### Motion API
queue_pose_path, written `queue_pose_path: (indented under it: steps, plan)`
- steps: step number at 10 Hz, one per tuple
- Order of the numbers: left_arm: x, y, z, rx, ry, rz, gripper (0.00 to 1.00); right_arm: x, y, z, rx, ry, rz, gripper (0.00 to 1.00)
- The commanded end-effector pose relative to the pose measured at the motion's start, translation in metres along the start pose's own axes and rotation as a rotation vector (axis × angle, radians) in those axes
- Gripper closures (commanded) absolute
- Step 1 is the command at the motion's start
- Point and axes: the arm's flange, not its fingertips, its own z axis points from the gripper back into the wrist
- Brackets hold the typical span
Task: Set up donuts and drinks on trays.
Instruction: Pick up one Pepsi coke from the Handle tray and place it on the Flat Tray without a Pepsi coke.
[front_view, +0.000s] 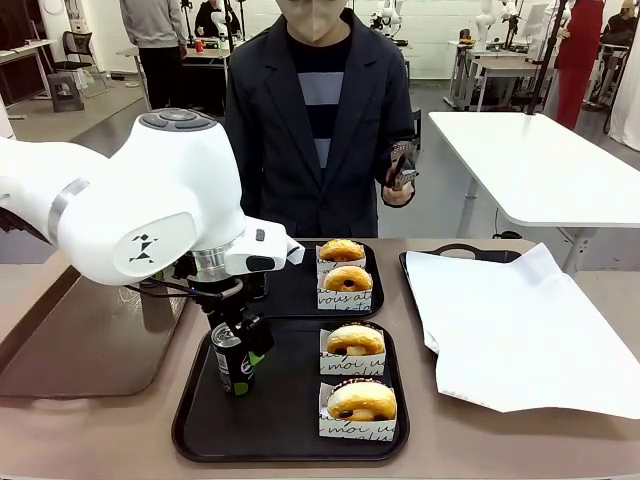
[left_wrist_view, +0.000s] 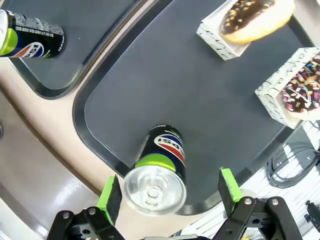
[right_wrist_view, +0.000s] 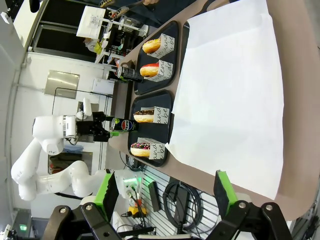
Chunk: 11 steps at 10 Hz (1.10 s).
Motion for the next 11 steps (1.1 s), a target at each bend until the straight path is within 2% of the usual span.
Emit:
queue_pose_path:
  steps: [1,4,9,10,11]
  plan:
    - [-0.033,-0.001,0.024,-0.005,-0.037,-0.018,0.00,0.001,-0.001,-0.001,0.021,-0.015,0.017,0.00]
    - [-0.070,0.011,0.054,0.002,-0.033,0.022,0.00,0.001,-0.001,-0.001,0.021,-0.015,0.017,0.00]
    - [-0.120,0.045,0.094,0.011,-0.079,0.199,0.00,0.001,-0.001,-0.001,0.021,-0.015,0.017,0.00]
    - [-0.085,0.035,0.095,0.015,-0.070,0.121,0.00,0.001,-0.001,-0.001,0.021,-0.015,0.017,0.00]
    - [-0.085,0.035,0.095,0.015,-0.070,0.121,0.00,0.001,-0.001,-0.001,0.021,-0.015,0.017,0.00]
